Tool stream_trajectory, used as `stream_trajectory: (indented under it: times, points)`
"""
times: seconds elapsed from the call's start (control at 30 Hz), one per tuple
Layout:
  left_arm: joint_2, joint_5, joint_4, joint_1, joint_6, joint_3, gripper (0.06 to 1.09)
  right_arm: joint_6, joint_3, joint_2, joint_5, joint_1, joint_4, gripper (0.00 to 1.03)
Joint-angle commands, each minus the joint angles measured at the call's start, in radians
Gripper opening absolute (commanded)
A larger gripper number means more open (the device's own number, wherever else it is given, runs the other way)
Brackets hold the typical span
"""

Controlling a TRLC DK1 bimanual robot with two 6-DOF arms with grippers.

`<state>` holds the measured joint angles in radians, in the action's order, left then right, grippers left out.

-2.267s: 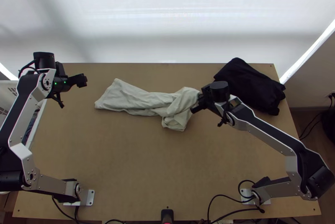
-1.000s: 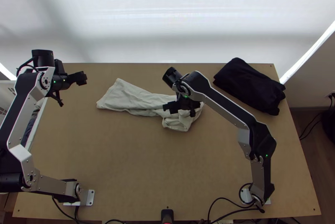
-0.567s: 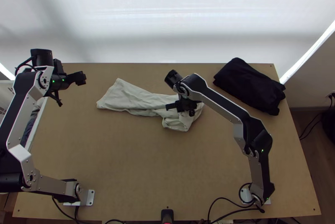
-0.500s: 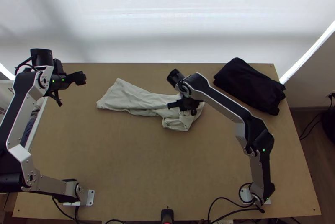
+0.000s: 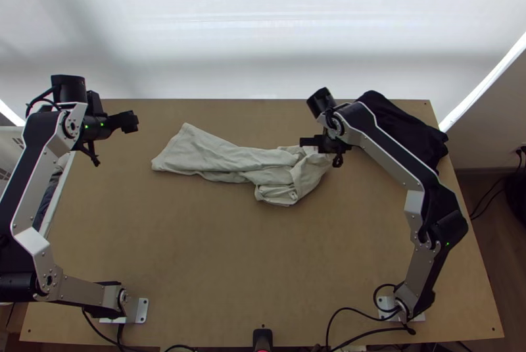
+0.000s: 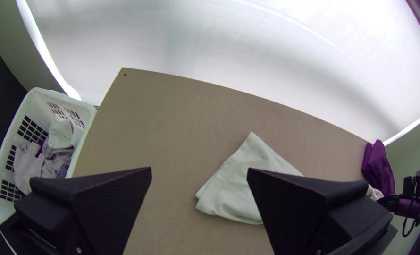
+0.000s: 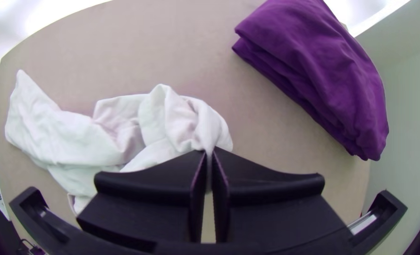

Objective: Fold the t-shirt

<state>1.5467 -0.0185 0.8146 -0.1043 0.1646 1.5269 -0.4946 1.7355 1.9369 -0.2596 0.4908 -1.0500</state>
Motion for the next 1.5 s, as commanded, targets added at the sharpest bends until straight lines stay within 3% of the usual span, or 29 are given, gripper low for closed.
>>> stream_trajectory:
  times: [0.0, 0.13, 0.27, 0.73, 1.33, 1.47]
  points:
    - [-0.016, -0.006, 0.012, 0.006, 0.006, 0.039, 1.04, 0.014, -0.051, -0.015, -0.017, -0.02, 0.022, 0.12]
    - [-0.014, -0.006, 0.018, 0.009, 0.006, 0.052, 1.04, 0.024, -0.06, -0.021, -0.015, -0.02, 0.024, 0.42]
    - [-0.013, -0.006, 0.029, 0.011, 0.006, 0.061, 1.04, 0.025, -0.053, -0.065, -0.015, -0.02, 0.024, 0.56]
    - [-0.022, -0.006, 0.038, 0.011, 0.01, 0.049, 1.04, -0.025, 0.052, -0.13, -0.015, -0.014, -0.071, 0.55]
    - [-0.023, -0.005, 0.04, -0.006, 0.004, 0.058, 1.04, -0.081, 0.111, 0.062, 0.045, -0.051, -0.137, 0.55]
    - [-0.023, -0.005, 0.041, -0.015, 0.001, 0.058, 1.04, -0.084, 0.121, 0.083, 0.045, -0.069, -0.137, 0.4]
